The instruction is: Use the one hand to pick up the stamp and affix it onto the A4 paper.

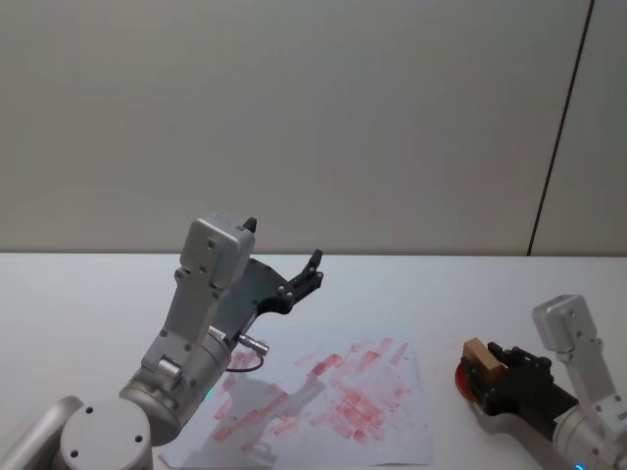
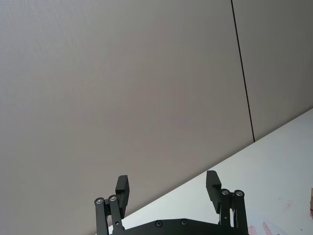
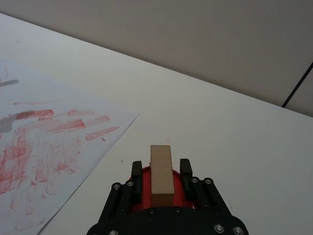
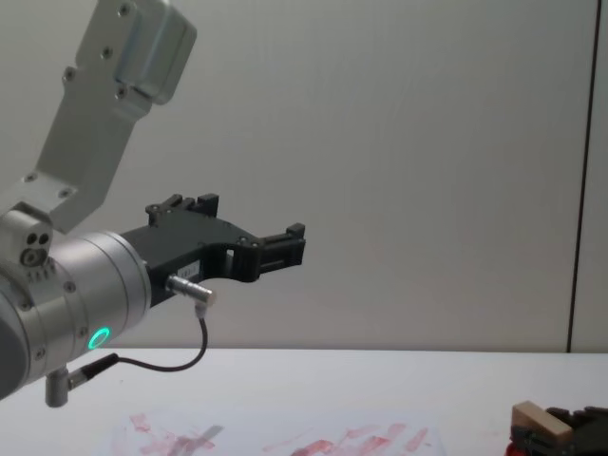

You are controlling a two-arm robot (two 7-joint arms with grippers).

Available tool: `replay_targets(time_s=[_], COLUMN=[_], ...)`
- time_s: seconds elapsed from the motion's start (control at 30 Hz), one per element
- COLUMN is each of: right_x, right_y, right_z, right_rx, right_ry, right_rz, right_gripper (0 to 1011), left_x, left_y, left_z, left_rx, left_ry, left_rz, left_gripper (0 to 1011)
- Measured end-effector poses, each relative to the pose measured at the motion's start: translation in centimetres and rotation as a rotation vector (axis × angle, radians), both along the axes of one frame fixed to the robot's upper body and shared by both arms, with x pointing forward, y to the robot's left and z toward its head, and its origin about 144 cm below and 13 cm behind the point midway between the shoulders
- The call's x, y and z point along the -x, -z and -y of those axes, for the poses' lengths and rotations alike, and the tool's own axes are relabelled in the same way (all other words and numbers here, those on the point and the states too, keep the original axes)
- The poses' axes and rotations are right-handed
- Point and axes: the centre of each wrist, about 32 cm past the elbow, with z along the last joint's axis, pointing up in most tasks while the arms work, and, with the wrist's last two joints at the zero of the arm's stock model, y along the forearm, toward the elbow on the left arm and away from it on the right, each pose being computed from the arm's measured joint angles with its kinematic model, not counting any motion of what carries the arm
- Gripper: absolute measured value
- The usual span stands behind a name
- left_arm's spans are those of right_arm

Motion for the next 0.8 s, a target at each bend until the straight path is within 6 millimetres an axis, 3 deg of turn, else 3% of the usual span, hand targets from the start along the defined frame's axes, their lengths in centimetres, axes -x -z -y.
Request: replay_targets(time_s=[0.37,0.43,0.53,0.67,0.8], right_x=[-0.1,-0.2,-0.2,-0.2,-0.1], right_y=[-0.4,-0.8,-1.2,-1.9,-2.5], right_z=[-0.1,-0.1,-0.2,-0.3,-0.4], right_rx=[-0.015,-0.027,-0.042,-0.064,-0.085], right_ry=[0.005,0.005,0.005,0.005,0.005], right_rz=[0.012,0.027,0.047,0.073,0.095], right_gripper=[756,775,917,992,1001], left_x=[0.0,0.0,0.0,0.0,0.0], left_y=[0.0,0.0,0.0,0.0,0.0], left_z=[0.0,0.0,0.0,0.0,0.0], left_rx=[0.0,0.0,0.0,0.0,0.0], left_ry=[0.0,0.0,0.0,0.0,0.0], left_rz=[0.0,0.0,0.0,0.0,0.0], left_gripper=[1002,1002,1002,1002,1002])
